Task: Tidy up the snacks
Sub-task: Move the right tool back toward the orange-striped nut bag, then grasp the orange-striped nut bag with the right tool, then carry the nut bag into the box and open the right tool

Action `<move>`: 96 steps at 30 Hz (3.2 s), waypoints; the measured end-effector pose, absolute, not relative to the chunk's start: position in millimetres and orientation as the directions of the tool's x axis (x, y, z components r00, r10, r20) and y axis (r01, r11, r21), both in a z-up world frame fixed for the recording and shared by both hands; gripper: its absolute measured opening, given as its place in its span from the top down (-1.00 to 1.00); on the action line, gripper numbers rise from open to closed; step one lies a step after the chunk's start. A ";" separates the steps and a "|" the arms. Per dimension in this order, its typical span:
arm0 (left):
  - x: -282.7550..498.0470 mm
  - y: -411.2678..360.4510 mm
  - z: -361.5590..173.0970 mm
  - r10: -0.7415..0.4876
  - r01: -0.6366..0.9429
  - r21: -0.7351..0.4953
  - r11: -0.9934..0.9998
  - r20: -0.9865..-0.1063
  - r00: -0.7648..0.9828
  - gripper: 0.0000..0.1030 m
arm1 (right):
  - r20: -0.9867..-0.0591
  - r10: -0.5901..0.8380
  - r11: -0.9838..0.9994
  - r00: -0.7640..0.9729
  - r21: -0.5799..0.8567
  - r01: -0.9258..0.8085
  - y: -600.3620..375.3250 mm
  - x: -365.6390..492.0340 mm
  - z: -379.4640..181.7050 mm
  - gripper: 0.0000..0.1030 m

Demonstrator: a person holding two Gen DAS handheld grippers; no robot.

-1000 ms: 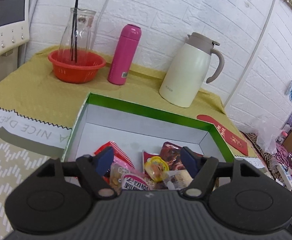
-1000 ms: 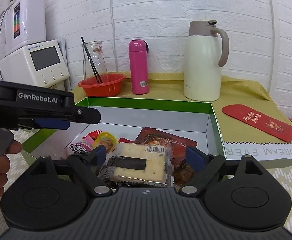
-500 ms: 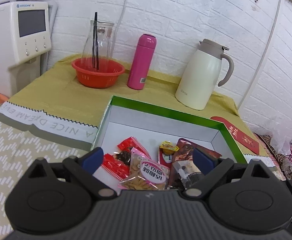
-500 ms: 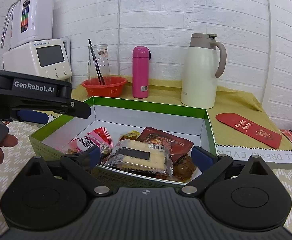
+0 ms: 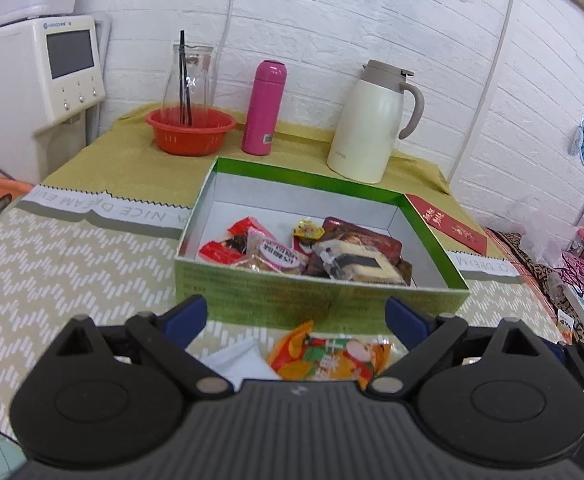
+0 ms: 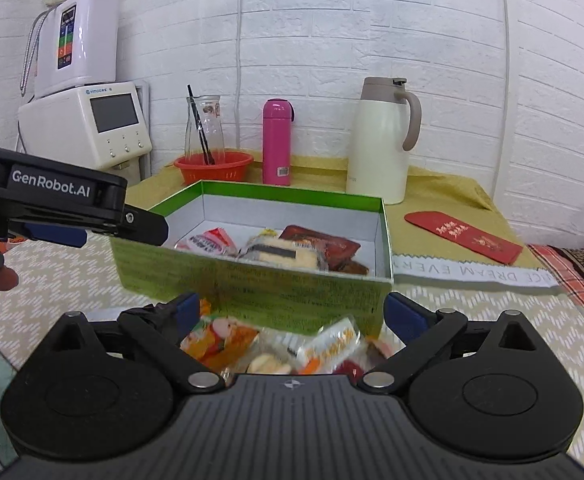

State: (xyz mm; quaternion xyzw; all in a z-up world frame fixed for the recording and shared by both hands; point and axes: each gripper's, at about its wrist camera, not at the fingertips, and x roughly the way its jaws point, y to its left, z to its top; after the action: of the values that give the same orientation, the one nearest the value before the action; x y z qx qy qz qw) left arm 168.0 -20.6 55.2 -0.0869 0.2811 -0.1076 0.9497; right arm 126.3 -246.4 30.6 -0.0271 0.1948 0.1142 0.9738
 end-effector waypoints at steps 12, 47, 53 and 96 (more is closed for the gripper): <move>102.1 -18.5 6.9 -0.259 0.171 -0.203 0.964 -0.575 0.776 -0.83 | -0.492 0.195 0.977 0.848 0.019 -0.214 -246.1 86.9 -10.5 -1.00; 102.9 -38.4 -5.8 -0.583 0.373 -0.450 0.812 -0.585 0.564 -0.77 | -0.557 0.375 0.911 0.741 0.073 -0.406 -243.2 56.6 -14.9 -0.16; 104.0 -44.0 -7.0 -0.599 0.388 -0.456 0.801 -0.588 0.543 -0.59 | -0.513 0.295 0.925 0.806 -0.056 -0.375 -242.5 47.3 -6.9 -1.00; 170.6 -25.5 65.3 -0.596 0.424 -0.429 0.797 -0.453 0.663 0.04 | -0.303 0.346 0.931 0.888 -0.009 -0.365 -214.2 117.2 52.9 -0.72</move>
State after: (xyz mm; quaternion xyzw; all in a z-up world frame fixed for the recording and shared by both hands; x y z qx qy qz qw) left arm 170.6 -25.5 65.3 -0.1449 0.2973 -0.2834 0.9002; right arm 117.2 -214.2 52.9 -0.0327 0.1498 0.1831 0.9711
